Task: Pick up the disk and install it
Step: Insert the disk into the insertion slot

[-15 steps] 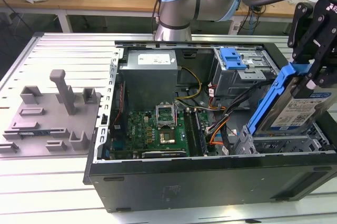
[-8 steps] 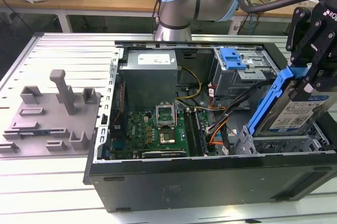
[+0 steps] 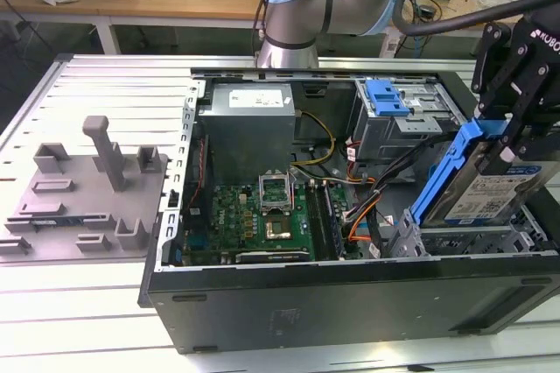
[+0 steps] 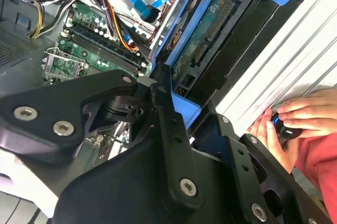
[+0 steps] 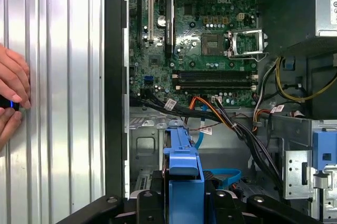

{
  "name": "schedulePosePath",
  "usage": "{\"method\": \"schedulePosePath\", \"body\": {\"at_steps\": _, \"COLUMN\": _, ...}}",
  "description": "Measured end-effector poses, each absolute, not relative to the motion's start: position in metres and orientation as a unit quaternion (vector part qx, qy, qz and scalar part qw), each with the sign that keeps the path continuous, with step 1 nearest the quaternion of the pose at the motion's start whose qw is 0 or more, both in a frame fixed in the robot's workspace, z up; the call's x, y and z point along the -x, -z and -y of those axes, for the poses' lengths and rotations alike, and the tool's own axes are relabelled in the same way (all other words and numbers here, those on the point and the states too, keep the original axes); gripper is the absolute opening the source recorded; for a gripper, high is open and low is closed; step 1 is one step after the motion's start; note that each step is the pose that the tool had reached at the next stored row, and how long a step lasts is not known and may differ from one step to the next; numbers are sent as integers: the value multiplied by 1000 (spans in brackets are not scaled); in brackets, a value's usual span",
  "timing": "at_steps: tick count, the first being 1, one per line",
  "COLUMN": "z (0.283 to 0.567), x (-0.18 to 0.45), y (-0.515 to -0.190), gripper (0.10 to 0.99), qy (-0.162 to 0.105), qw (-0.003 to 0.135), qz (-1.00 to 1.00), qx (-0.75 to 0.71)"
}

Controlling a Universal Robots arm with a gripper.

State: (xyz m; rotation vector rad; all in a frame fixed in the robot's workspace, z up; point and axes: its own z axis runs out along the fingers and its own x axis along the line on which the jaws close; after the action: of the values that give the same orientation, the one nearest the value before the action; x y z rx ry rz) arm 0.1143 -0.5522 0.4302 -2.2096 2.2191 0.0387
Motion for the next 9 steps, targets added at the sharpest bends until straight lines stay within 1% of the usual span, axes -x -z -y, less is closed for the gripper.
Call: {"method": "schedulePosePath", "body": {"at_steps": 9, "z": 553, "x": -114, "y": -415, "gripper": 365, "qy": -12, "qw": 5, "qz": -711, "qx": 703}}
